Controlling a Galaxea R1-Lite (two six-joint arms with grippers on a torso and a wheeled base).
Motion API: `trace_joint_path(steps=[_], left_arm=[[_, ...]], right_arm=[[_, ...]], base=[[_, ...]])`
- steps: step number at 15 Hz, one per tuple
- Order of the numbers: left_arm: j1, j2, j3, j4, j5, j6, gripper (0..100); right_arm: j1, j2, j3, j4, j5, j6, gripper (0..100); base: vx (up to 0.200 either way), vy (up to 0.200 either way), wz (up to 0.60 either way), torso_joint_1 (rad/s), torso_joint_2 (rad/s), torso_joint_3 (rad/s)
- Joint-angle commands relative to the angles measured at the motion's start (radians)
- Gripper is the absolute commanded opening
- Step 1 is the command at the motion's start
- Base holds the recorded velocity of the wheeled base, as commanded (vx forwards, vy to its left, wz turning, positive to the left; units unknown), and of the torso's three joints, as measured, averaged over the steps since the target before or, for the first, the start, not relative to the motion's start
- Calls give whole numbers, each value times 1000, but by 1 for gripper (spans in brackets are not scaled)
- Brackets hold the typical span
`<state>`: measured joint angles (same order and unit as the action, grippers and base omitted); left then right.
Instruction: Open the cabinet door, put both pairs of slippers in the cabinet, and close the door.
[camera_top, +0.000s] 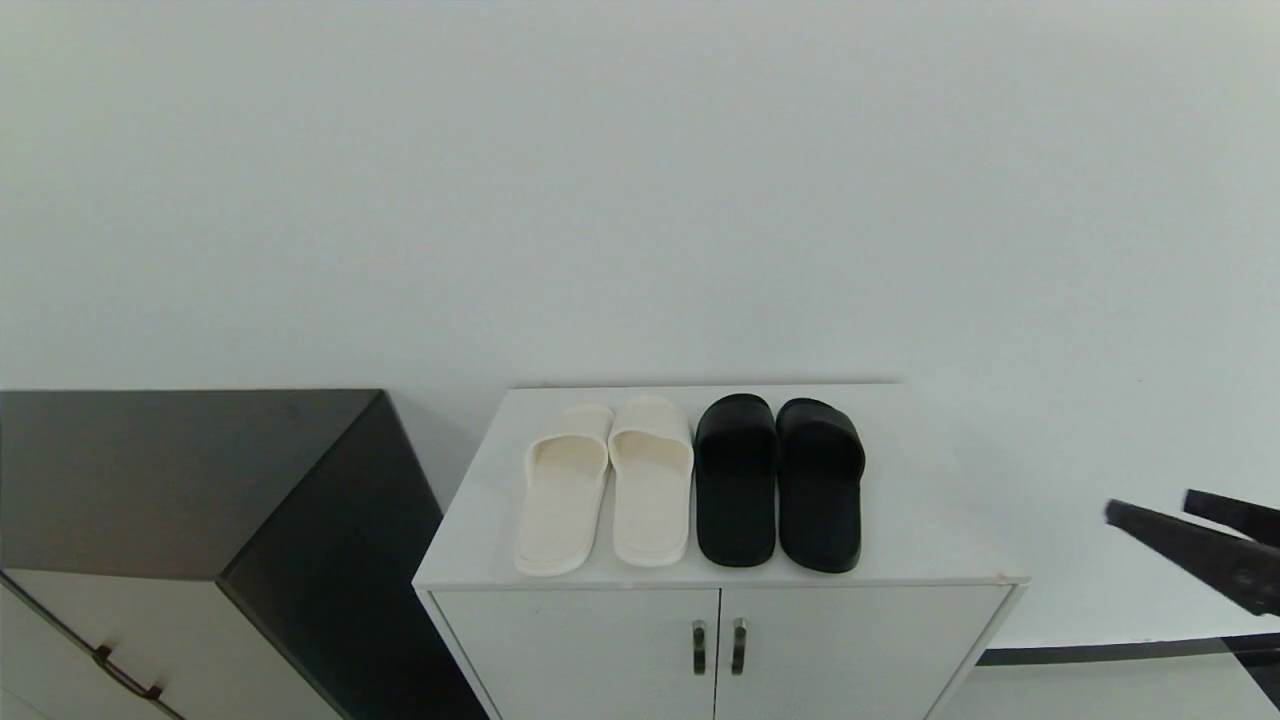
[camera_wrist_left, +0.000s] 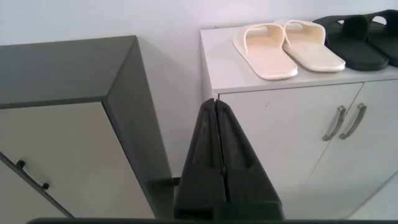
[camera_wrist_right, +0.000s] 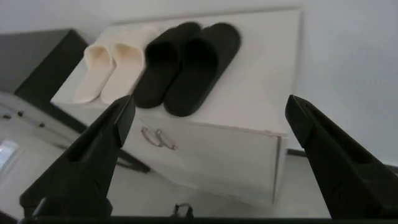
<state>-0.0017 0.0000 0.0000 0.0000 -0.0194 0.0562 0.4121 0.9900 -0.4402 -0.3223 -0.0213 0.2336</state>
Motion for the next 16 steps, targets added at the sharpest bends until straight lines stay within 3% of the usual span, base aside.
trace_joint_path(steps=[1, 5, 7, 9, 14, 16], left_arm=[[0, 0, 0, 0, -1, 1, 0], [0, 0, 0, 0, 1, 1, 0], [0, 0, 0, 0, -1, 1, 0], [0, 0, 0, 0, -1, 1, 0], [0, 2, 0, 0, -1, 1, 0], [0, 0, 0, 0, -1, 1, 0]], right_arm=[[143, 240, -110, -18, -40, 32, 100], [277, 549, -322, -69, -240, 131, 100], [300, 651, -393, -86, -275, 133, 100], [318, 750, -457, -93, -376, 135, 100], [346, 897, -512, -187, -485, 133, 100], [346, 970, -578, -196, -591, 128, 100]], base=[[0, 0, 0, 0, 0, 0], [0, 0, 0, 0, 0, 0], [0, 0, 0, 0, 0, 0], [0, 0, 0, 0, 0, 0], [0, 0, 0, 0, 0, 0], [0, 0, 0, 0, 0, 0]])
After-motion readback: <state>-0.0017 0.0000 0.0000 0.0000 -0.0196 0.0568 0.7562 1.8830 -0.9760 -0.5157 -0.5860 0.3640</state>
